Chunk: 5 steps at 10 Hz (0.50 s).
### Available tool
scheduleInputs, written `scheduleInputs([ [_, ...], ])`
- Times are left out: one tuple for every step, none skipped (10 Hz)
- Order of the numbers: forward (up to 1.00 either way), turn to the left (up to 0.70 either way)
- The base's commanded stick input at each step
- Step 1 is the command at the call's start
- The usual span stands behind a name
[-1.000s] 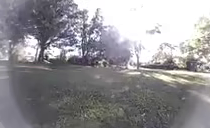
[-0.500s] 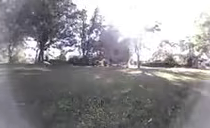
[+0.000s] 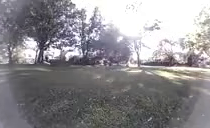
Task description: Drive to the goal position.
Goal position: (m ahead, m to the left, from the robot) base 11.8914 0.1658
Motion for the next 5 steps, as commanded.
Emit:
scheduleInputs([
  [0.93, 0.00],
  [0.85, 0.00],
  [0.81, 0.00],
  [0.79, 0.00],
  [0.80, 0.00],
])
